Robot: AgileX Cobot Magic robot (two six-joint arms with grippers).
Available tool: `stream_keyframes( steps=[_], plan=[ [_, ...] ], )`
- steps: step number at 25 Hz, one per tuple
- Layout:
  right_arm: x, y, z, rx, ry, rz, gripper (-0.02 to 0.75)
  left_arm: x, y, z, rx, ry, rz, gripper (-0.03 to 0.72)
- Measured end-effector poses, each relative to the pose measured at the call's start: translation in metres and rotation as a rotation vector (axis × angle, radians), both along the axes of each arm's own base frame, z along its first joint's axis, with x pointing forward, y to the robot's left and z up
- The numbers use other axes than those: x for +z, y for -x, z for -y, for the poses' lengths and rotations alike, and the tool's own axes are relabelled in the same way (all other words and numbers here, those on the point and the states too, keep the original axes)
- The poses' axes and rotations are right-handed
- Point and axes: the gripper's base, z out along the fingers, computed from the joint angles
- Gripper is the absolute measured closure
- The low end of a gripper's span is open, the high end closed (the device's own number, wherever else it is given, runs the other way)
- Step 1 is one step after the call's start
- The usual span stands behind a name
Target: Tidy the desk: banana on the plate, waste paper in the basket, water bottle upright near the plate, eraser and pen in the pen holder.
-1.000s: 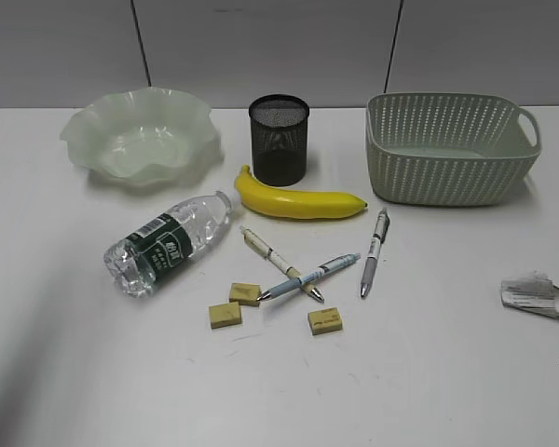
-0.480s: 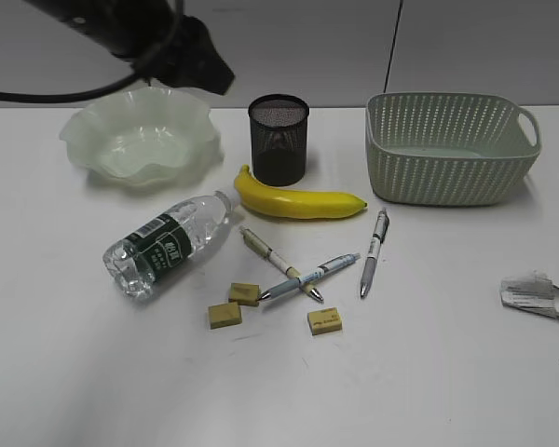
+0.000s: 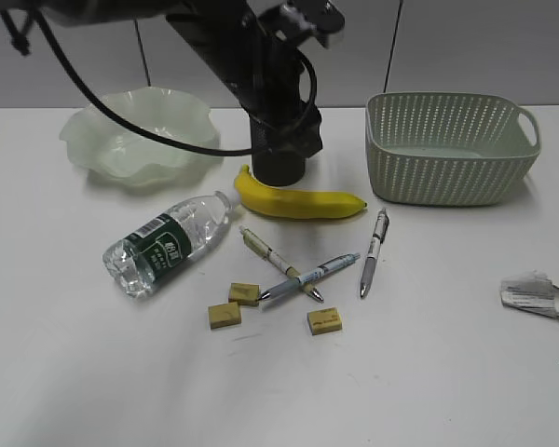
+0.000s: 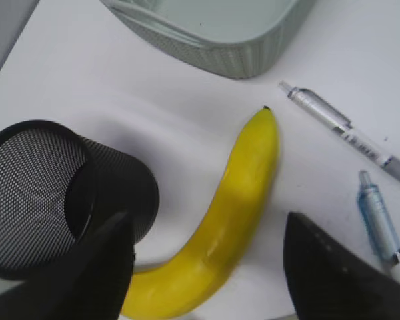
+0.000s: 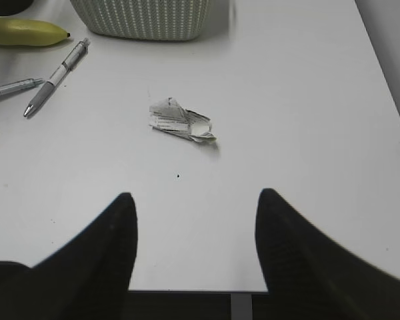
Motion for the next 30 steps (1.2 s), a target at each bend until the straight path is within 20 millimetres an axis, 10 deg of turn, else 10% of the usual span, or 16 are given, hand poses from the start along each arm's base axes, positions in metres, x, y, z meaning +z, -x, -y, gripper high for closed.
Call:
stream_keyframes(
  steps=[10,30],
  plan=[
    [0.000,0.000,0.000,0.000,0.000,0.000,0.283,-0.065,0.001,0.047,-0.178,-0.143,0.079,0.163],
    [0.000,0.000,0.000,0.000,0.000,0.000,0.283,-0.114,-0.012,0.056,-0.192,-0.156,0.142,0.162]
  ],
)
